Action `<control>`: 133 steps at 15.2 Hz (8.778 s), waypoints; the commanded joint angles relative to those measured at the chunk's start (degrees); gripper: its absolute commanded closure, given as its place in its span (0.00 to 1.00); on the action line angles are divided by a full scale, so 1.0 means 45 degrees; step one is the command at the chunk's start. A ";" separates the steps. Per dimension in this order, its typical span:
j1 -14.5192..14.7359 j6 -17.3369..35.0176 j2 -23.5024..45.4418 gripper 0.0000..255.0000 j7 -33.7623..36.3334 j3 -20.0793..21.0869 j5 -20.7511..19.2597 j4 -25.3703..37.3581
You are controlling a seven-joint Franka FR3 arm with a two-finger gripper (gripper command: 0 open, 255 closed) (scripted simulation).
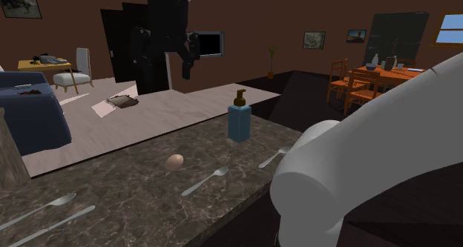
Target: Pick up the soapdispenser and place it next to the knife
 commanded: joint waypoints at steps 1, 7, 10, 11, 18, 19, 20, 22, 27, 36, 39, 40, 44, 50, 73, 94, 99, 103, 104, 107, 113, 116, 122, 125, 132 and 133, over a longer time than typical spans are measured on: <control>0.0000 0.0000 0.0000 0.00 0.0000 0.0000 0.0000 0.0000; -0.0592 0.0750 0.0726 0.00 -0.1718 -0.1561 -0.0926 -0.0184; -0.0861 0.1159 0.1289 0.00 -0.2563 -0.2337 -0.1330 -0.0083; -0.0947 0.1299 0.1505 0.00 -0.2844 -0.2592 -0.1449 -0.0020; -0.1401 0.2255 0.3377 0.00 -0.4819 -0.4376 -0.2010 0.0825; -0.1445 0.2383 0.3692 0.00 -0.5107 -0.4629 -0.2040 0.1003; -0.1485 0.2507 0.4019 0.00 -0.5398 -0.4882 -0.2055 0.1195; -0.1551 0.2741 0.4707 0.00 -0.5992 -0.5385 -0.2034 0.1623; -0.1690 0.3210 0.6636 0.00 -0.7573 -0.6611 -0.1640 0.2947; -0.2411 0.3314 1.0941 0.00 -1.0784 -0.8354 0.0475 0.6342; -0.3044 0.3034 1.2574 0.00 -1.1804 -0.8596 0.1447 0.7827; -0.3305 0.2902 1.3128 0.00 -1.2110 -0.8631 0.1768 0.8370; -0.3994 0.2708 1.4383 0.00 -1.2717 -0.8567 0.2457 0.9532; -0.3942 0.3705 1.4632 0.00 -1.2871 -0.8451 0.2672 0.8732; -0.3951 0.2948 1.4442 1.00 -1.2703 -0.8524 0.2501 0.9346; -0.1382 0.1216 1.0323 1.00 -0.8778 -0.7789 -0.0046 0.8072; -0.0614 0.0748 0.9065 1.00 -0.7051 -0.6966 -0.0711 0.7575; -0.0110 0.0273 0.8348 1.00 -0.5735 -0.6221 -0.1009 0.7472; 0.0008 0.0145 0.8209 1.00 -0.5415 -0.6031 -0.1055 0.7485; 0.0360 -0.0255 0.7885 1.00 -0.4476 -0.5464 -0.1140 0.7620; 0.1059 -0.1117 0.7645 1.00 -0.2670 -0.4366 -0.1130 0.8314; 0.1406 -0.1576 0.7728 1.00 -0.1795 -0.3837 -0.1069 0.8882; 0.2105 -0.2575 0.8302 1.00 -0.0079 -0.2841 -0.0913 1.0504; 0.2456 -0.3139 0.8809 1.00 0.0767 -0.2368 -0.0844 1.1602; 0.3180 -0.4180 1.0093 1.00 0.2340 -0.1566 -0.0798 1.3981; 0.3185 -0.3946 0.9946 1.00 0.2339 -0.1560 -0.0810 1.3601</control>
